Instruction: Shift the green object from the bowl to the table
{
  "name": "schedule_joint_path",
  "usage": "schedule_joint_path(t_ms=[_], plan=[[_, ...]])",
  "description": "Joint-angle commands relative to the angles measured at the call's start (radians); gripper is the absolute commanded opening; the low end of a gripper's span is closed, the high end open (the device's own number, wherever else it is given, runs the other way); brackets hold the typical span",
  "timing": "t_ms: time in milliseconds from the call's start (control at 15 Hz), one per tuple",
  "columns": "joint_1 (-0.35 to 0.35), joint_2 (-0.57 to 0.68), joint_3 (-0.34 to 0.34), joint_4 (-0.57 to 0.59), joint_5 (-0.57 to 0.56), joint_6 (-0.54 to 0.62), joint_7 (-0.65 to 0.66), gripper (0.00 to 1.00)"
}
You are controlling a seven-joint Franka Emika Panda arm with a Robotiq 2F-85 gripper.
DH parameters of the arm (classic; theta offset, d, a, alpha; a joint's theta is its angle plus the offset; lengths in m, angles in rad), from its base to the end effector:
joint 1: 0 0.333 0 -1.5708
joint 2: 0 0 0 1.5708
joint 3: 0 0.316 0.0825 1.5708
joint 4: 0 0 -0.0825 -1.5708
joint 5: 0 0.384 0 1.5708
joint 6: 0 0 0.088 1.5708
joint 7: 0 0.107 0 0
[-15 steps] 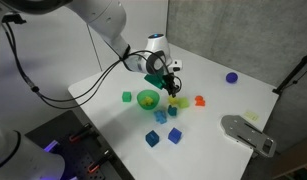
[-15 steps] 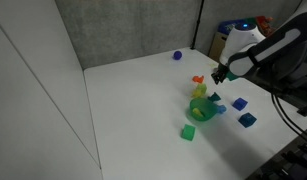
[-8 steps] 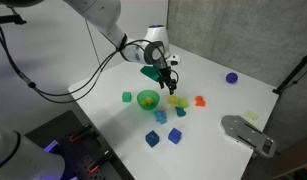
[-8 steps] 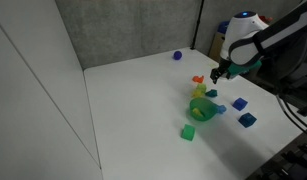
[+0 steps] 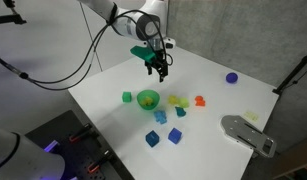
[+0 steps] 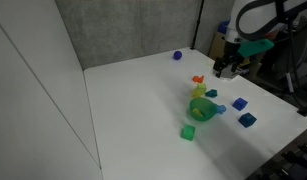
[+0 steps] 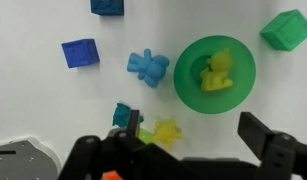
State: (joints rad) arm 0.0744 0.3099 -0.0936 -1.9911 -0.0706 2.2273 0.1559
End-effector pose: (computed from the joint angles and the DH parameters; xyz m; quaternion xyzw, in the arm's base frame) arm 0.5959 -0.0119 0.3018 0.9965 -0.0631 -0.0335 0.0439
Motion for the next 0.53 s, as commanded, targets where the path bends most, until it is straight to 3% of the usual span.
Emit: schedule_joint_path(t_ms=[0,467], plan=[[-0.05,-0.111,0.043,-0.044,0.056,-0.109,-0.102,1.0],[-0.072,-0.339,0.045,-0.198,0.034,-0.182,-0.165,1.0]])
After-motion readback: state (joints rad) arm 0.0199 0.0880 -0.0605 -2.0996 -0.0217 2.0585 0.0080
